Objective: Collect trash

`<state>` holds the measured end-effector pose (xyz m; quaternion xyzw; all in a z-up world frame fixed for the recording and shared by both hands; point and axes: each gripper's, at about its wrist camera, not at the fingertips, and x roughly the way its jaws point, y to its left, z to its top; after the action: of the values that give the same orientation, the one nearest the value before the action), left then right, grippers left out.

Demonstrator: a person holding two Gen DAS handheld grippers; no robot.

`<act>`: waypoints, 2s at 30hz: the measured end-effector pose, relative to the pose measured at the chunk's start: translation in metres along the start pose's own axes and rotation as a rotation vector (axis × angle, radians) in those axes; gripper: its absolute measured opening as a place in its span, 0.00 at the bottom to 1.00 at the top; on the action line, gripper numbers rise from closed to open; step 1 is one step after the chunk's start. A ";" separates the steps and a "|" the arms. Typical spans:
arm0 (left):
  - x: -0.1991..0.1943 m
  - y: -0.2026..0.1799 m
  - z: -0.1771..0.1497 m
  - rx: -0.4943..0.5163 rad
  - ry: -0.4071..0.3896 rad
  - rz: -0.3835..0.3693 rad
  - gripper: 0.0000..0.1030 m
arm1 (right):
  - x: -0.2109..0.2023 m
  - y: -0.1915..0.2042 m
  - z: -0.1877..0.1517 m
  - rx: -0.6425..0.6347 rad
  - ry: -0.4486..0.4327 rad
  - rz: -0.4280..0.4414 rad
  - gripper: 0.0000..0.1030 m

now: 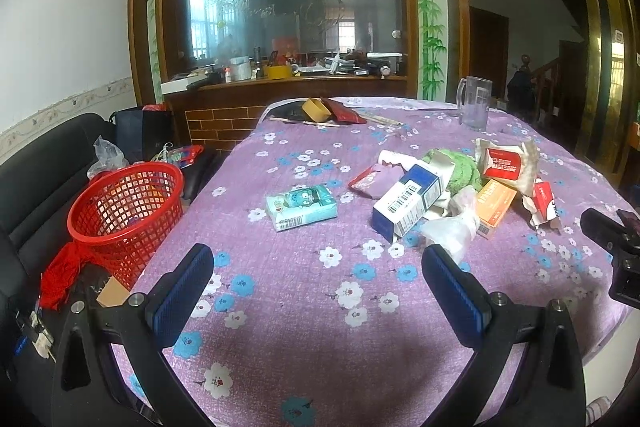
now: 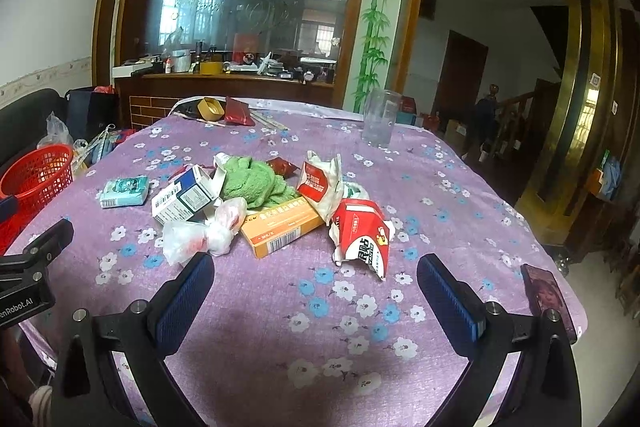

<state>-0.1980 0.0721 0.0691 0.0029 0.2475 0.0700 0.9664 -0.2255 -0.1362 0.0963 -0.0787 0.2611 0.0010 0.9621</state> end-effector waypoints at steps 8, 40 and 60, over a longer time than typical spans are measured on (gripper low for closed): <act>0.002 0.003 -0.001 -0.004 0.012 -0.004 1.00 | 0.002 0.003 -0.003 -0.001 0.011 0.006 1.00; 0.186 0.061 0.077 0.080 0.444 -0.323 0.62 | 0.094 -0.008 0.016 0.363 0.444 0.588 0.66; 0.201 0.016 0.048 0.333 0.406 -0.235 0.54 | 0.124 -0.005 0.014 0.372 0.513 0.562 0.66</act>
<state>-0.0030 0.1172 0.0164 0.1189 0.4426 -0.0852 0.8847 -0.1115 -0.1443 0.0466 0.1728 0.4993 0.1968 0.8259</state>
